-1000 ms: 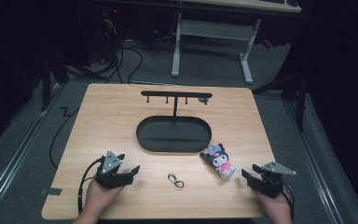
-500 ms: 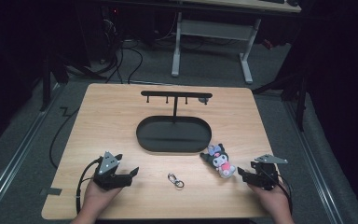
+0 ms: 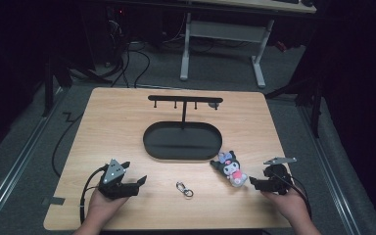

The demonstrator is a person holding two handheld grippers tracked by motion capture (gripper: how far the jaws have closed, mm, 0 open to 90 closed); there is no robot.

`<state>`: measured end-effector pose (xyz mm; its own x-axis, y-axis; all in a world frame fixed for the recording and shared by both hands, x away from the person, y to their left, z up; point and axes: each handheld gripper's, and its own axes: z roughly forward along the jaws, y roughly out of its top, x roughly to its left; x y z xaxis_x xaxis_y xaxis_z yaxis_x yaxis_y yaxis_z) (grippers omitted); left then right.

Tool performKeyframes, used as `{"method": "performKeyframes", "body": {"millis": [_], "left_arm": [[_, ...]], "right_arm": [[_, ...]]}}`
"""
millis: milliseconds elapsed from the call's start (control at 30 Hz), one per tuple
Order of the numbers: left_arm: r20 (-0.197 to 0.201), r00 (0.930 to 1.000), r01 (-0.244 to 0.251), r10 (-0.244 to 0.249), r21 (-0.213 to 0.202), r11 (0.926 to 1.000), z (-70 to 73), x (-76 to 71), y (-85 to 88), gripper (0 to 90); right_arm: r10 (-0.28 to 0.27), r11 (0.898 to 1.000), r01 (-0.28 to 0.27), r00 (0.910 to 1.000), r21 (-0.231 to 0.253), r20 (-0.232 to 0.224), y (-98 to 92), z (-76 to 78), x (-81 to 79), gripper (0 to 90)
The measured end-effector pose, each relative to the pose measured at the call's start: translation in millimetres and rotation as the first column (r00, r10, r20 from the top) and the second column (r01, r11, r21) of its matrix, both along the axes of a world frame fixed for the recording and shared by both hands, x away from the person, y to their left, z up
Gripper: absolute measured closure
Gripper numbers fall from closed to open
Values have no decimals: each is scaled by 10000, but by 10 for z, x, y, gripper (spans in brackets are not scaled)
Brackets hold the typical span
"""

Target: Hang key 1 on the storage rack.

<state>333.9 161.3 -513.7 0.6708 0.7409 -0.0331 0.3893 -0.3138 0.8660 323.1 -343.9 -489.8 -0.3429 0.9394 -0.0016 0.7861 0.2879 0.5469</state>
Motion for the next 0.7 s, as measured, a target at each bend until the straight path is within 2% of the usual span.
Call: {"method": "performKeyframes", "body": {"millis": [67, 100, 267, 300, 467, 500, 600, 633, 700], "left_arm": [[-7, 10000, 12, -12, -7, 10000, 0, -1, -1, 190], [-39, 10000, 31, -31, 24, 10000, -3, -3, -7, 190], [-24, 10000, 87, -87, 15, 10000, -2, -9, -16, 191], [-38, 9999, 113, -113, 5, 9999, -3, -10, -17, 192], [-45, 9999, 152, -152, 2, 9999, -5, -9, -19, 194], [-63, 9998, 174, -174, 14, 9998, -6, -7, -19, 194], [-69, 9998, 185, -184, 33, 9998, -7, -6, -20, 194], [-56, 9998, 187, -187, 32, 9998, -7, -6, -19, 194], [-47, 9998, 195, -195, -2, 9998, -7, -7, -19, 194]], "right_arm": [[44, 10000, -45, 9999, -82, -131, -2, 14, 7, 336], [127, 9995, -137, 9993, -290, -356, -5, 32, 20, 332], [262, 9986, -297, 9966, -432, -784, 16, 45, 28, 330], [365, 9976, -422, 9942, -552, -1016, 32, 49, 35, 327], [524, 9960, -614, 9899, -653, -1314, 60, 79, 49, 322], [590, 9950, -702, 9870, -711, -1493, 79, 97, 58, 319], [672, 9934, -811, 9844, -808, -1624, 93, 106, 62, 318], [758, 9916, -935, 9801, -898, -1834, 119, 114, 65, 315], [804, 9906, -998, 9780, -931, -1926, 131, 118, 66, 312]]}}
